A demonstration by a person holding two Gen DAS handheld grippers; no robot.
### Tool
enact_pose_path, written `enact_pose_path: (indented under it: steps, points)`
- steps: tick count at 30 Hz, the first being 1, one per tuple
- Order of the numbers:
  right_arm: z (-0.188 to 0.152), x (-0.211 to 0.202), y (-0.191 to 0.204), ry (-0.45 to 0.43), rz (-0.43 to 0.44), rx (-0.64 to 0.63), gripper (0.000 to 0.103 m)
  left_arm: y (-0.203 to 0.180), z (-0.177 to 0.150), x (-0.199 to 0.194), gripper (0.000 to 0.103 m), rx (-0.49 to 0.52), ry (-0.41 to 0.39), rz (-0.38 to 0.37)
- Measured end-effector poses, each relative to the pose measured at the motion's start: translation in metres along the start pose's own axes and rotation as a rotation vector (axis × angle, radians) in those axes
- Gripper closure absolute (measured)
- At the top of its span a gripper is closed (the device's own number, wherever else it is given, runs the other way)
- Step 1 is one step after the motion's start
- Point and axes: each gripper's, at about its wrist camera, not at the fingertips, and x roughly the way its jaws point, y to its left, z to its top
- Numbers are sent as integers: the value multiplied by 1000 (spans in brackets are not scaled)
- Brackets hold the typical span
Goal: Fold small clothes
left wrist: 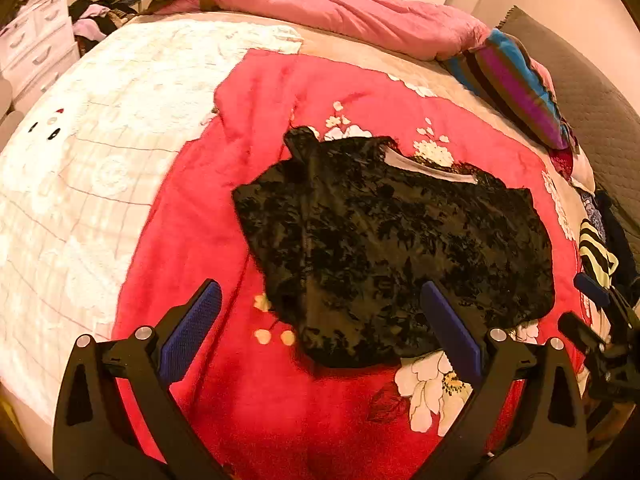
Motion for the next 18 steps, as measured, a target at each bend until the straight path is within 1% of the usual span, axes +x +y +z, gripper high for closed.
enact_pose_path:
  steps: [4, 9, 15, 18]
  points:
    - [2, 3, 22, -12, 20, -39, 6, 7, 2, -2, 9, -8, -10, 11]
    - [1, 17, 51, 5, 57, -100, 6, 19, 5, 2, 9, -28, -9, 21]
    - [-3, 39, 89, 27, 65, -200, 6, 35, 13, 13, 9, -54, -1, 28]
    - [-7, 51, 99, 39, 55, -213, 6, 43, 17, 17, 9, -67, 0, 28]
